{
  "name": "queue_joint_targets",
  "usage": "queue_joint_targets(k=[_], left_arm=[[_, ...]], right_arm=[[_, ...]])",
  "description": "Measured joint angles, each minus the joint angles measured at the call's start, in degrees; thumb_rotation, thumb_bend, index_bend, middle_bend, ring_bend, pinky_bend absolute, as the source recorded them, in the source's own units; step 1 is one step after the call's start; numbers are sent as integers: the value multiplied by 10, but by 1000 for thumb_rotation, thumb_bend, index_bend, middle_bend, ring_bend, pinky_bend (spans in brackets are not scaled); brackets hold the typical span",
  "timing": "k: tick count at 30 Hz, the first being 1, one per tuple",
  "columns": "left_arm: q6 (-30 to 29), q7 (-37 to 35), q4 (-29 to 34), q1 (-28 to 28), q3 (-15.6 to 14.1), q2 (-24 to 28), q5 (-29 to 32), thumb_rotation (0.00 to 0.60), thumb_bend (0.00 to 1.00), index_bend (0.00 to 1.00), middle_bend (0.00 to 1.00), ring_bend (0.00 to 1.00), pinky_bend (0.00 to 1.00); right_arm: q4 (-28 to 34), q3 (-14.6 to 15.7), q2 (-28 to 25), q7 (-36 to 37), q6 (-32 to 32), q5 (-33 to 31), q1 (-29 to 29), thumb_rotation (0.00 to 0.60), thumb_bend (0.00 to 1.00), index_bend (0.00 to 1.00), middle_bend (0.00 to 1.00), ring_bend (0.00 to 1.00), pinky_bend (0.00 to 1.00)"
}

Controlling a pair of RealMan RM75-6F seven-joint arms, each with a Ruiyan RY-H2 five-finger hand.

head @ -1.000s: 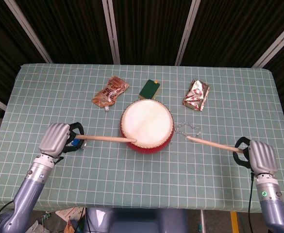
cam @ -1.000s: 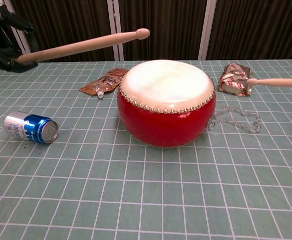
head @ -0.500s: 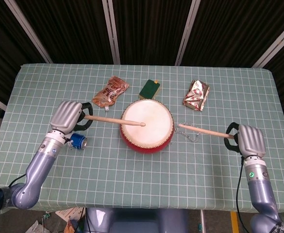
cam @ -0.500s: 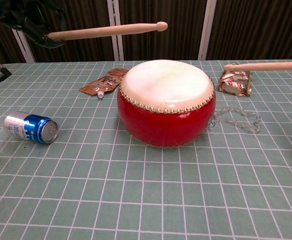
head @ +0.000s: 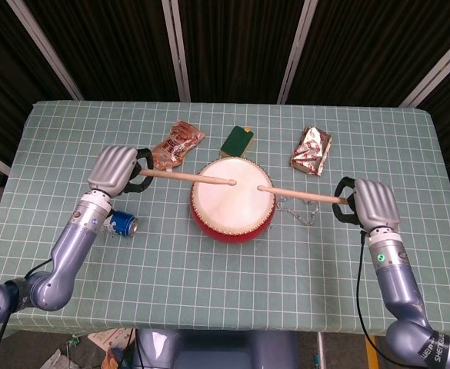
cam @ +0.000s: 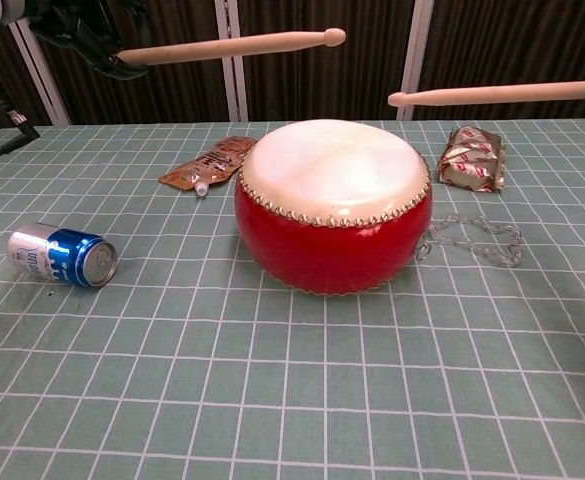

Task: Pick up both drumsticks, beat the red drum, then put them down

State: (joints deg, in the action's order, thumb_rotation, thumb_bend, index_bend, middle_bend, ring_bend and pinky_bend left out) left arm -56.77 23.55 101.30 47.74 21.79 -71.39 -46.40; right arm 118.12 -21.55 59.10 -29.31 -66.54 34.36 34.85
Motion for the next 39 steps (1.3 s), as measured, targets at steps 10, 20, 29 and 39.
queue_joint_targets(k=[10,20,29,39], left_arm=[[11,-34,-8,7,-3,15,-14,600,531,747,1000,1000,1000],[12,-74,-5,2,-2,39,-35,600,531,746,1000,1000,1000],[34,-121,-27,-8,-17,56,-57,600,531,747,1000,1000,1000],[43,-145,-49,-12,-30,59,-69,600,531,746,1000,1000,1000]], right_arm=[[-6,-21,17,5,-7,-42,46,600,640,966,1000,1000,1000],[-25,-43,40,82,-6,-22,56,600,640,966,1000,1000,1000],[-107,21,124,-25,-1,-55,113,600,640,967,1000,1000,1000],[-180,89,191,-259,-77,-80,162,600,641,966,1000,1000,1000]])
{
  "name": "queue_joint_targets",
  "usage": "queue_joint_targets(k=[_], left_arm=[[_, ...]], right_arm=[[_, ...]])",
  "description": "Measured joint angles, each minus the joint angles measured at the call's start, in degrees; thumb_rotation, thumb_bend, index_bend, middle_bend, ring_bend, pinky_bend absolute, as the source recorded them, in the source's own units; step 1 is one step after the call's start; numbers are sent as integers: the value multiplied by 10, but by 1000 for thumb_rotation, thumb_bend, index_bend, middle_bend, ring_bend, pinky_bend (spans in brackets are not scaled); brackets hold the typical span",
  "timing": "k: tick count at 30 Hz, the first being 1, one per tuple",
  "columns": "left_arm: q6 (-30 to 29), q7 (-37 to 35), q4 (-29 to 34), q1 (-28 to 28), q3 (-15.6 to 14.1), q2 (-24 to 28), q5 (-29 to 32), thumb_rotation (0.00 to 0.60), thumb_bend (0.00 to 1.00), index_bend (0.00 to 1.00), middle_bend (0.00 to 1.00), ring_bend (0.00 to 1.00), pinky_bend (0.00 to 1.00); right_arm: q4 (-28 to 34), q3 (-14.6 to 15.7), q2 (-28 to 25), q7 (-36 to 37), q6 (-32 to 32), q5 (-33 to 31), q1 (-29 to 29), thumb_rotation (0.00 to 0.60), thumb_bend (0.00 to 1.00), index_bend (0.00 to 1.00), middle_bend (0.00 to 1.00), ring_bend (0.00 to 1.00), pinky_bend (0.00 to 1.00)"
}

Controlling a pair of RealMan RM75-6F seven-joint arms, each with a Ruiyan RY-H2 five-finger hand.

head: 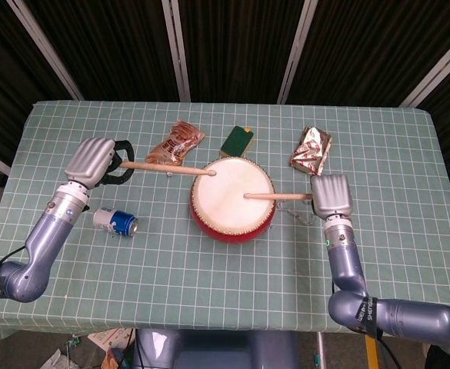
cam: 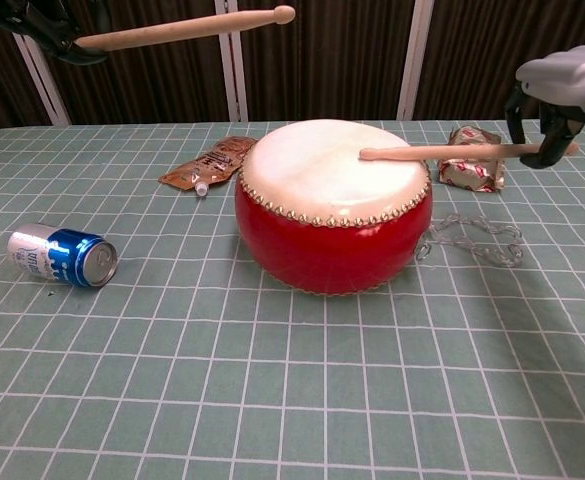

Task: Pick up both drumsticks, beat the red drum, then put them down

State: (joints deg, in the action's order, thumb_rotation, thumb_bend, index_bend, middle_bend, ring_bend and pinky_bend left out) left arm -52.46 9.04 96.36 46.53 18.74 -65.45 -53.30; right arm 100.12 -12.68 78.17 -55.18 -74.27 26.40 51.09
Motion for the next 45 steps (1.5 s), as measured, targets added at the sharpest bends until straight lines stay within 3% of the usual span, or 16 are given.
queue_joint_targets(k=[4,14,24,32,38,41,45], left_arm=[[-5,8,7,2,-2,-1,1,600,531,746,1000,1000,1000],[-32,55,38,19,-2,-13,20,600,531,746,1000,1000,1000],[-88,122,44,54,10,-73,55,600,532,747,1000,1000,1000],[-105,219,16,105,11,-133,131,600,541,750,1000,1000,1000],[-93,350,-6,148,-22,-148,232,600,544,755,1000,1000,1000],[-102,485,-12,193,-45,-152,354,600,543,756,1000,1000,1000],[-116,641,-17,245,-51,-157,524,600,544,756,1000,1000,1000]], right_arm=[[6,-18,-1,36,-23,7,-6,600,640,966,1000,1000,1000],[76,-79,-67,247,-72,71,-78,600,640,967,1000,1000,1000],[80,-76,-126,337,-25,106,-142,600,640,967,1000,1000,1000],[58,-77,-151,389,14,125,-167,600,640,966,1000,1000,1000],[38,-74,-157,406,35,126,-178,600,640,967,1000,1000,1000],[34,-73,-160,413,39,130,-184,600,640,967,1000,1000,1000],[31,-73,-161,415,40,133,-188,600,640,967,1000,1000,1000]])
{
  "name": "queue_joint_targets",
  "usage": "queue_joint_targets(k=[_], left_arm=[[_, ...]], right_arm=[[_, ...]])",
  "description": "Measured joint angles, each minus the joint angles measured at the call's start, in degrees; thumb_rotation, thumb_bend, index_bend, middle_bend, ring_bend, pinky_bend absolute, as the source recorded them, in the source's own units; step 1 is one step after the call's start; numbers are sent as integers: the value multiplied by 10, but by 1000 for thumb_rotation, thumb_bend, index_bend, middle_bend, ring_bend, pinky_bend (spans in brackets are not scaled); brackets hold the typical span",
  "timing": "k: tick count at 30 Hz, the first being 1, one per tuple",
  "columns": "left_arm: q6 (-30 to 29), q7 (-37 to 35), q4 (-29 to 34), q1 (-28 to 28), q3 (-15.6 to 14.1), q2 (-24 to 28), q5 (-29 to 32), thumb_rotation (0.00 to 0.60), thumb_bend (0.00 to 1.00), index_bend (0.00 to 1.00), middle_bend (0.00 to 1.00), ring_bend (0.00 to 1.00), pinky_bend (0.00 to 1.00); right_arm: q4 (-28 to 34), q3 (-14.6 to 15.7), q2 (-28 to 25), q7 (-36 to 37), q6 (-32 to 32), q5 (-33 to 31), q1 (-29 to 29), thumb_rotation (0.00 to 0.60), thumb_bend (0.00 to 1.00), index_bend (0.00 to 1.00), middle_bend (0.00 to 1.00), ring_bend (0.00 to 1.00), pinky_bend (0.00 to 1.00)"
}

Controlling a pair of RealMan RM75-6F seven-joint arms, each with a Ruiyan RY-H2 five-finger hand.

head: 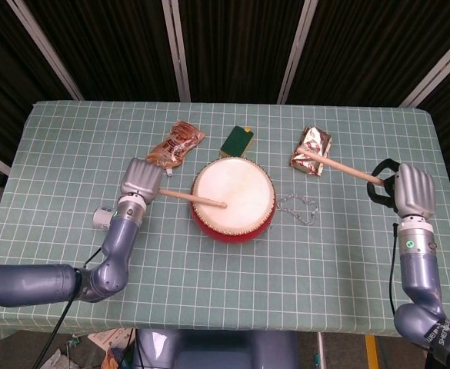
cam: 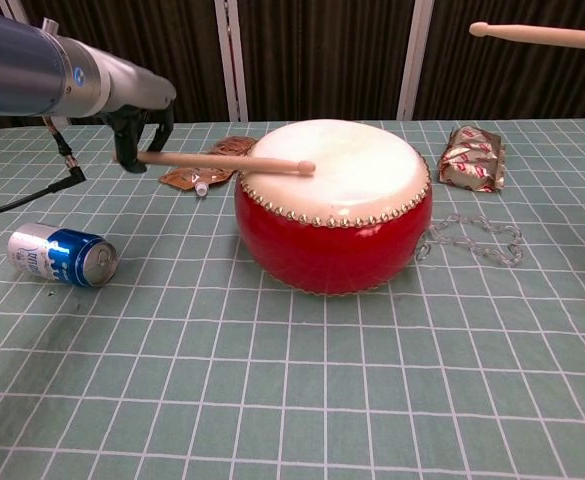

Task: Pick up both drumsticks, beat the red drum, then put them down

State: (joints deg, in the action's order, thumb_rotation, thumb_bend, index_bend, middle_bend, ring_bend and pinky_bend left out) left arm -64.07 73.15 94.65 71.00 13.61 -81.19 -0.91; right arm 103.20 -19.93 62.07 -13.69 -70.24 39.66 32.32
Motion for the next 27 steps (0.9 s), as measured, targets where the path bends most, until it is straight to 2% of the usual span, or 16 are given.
queue_joint_targets(k=[2,4,8,10,13,17,20,23,27], left_arm=[[-3,49,0,13,2,0,66,600,543,756,1000,1000,1000],[-5,69,1,18,7,1,101,600,543,756,1000,1000,1000],[-7,41,10,18,21,7,104,600,544,755,1000,1000,1000],[-9,-11,18,13,31,11,67,600,543,755,1000,1000,1000],[-14,-108,31,0,48,20,-23,600,543,755,1000,1000,1000],[-23,-252,54,-34,72,39,-155,600,543,755,1000,1000,1000],[-30,-336,71,-68,87,57,-225,600,543,755,1000,1000,1000],[-32,-392,88,-107,95,86,-270,600,544,755,1000,1000,1000],[-25,-426,98,-135,99,120,-294,600,543,755,1000,1000,1000]], right_arm=[[0,0,1,0,-1,1,-1,600,640,967,1000,1000,1000],[1,0,2,0,-3,3,-2,600,640,967,1000,1000,1000],[6,0,4,-4,-9,8,-3,600,640,967,1000,1000,1000],[9,0,4,-6,-12,11,-4,600,640,967,1000,1000,1000],[15,-2,5,-10,-19,14,-4,600,641,967,1000,1000,1000],[24,-6,5,-11,-29,25,-4,600,641,967,1000,1000,1000],[31,-10,5,-5,-32,40,-4,600,641,967,1000,1000,1000],[36,-14,4,14,-30,59,-5,600,640,967,1000,1000,1000],[43,-20,2,36,-20,88,-4,600,640,967,1000,1000,1000]])
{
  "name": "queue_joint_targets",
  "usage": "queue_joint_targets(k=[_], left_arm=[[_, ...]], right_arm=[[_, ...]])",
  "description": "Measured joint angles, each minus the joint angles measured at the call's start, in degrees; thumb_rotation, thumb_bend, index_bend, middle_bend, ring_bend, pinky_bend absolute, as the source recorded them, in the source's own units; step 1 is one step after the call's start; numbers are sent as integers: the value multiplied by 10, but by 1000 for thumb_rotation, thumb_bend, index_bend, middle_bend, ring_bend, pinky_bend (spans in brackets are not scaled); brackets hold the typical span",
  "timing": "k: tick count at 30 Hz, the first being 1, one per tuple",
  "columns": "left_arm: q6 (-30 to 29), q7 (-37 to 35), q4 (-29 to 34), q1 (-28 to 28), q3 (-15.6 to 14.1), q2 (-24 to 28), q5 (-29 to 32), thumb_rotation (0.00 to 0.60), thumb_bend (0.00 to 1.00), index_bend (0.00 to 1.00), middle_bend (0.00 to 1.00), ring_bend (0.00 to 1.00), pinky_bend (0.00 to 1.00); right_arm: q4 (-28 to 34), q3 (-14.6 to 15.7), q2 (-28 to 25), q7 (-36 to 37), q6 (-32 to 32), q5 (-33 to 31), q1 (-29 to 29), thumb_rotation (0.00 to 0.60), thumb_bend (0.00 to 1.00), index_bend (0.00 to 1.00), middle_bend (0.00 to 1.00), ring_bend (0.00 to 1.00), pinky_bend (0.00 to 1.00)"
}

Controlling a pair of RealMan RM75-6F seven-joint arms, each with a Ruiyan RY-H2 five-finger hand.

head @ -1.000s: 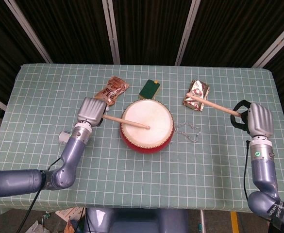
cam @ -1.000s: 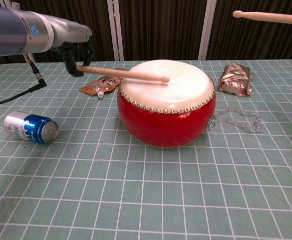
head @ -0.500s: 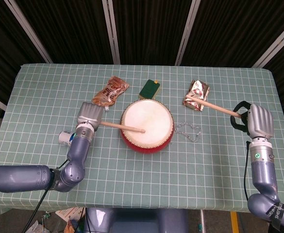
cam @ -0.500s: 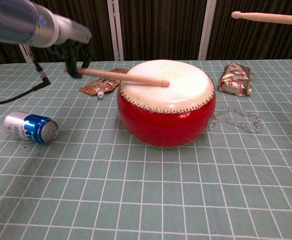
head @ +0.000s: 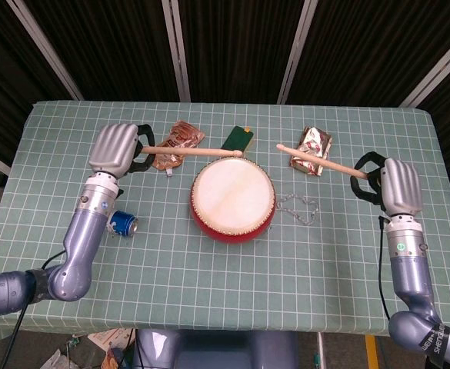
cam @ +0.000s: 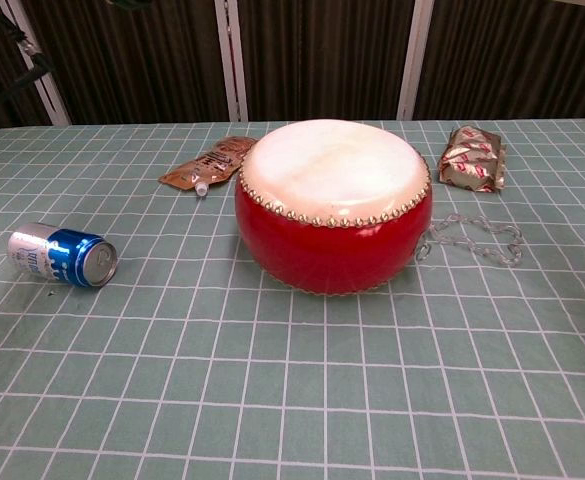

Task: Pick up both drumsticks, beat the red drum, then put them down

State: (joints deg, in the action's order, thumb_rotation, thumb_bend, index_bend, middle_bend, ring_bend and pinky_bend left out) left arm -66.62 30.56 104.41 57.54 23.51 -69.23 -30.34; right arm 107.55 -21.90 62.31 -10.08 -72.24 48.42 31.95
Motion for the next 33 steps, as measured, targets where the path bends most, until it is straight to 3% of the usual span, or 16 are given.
queue_joint_targets(k=[8,14,20,23,27,30,33], left_arm=[[22,-40,-4,-20,2,25,-18,600,543,755,1000,1000,1000],[43,-65,-19,-33,-7,36,-28,600,544,755,1000,1000,1000],[82,-95,-52,-44,-22,38,-41,600,544,755,1000,1000,1000],[91,-100,-60,-45,-29,35,-44,600,544,755,1000,1000,1000],[96,-108,-64,-47,-35,32,-56,600,544,755,1000,1000,1000],[94,-111,-58,-47,-34,32,-60,600,543,755,1000,1000,1000],[86,-106,-46,-46,-34,34,-62,600,543,755,1000,1000,1000]], right_arm=[[7,9,18,-34,15,8,20,600,640,966,1000,1000,1000],[-11,32,66,-98,28,2,50,600,640,967,1000,1000,1000],[-71,83,125,-263,27,-10,88,600,641,967,1000,1000,1000],[-106,111,162,-397,15,-34,109,600,641,970,1000,1000,1000],[-129,120,196,-530,-8,-58,123,600,641,970,1000,1000,1000],[-126,113,202,-569,-29,-60,127,600,641,970,1000,1000,1000],[-110,101,196,-552,-54,-56,126,600,641,970,1000,1000,1000]])
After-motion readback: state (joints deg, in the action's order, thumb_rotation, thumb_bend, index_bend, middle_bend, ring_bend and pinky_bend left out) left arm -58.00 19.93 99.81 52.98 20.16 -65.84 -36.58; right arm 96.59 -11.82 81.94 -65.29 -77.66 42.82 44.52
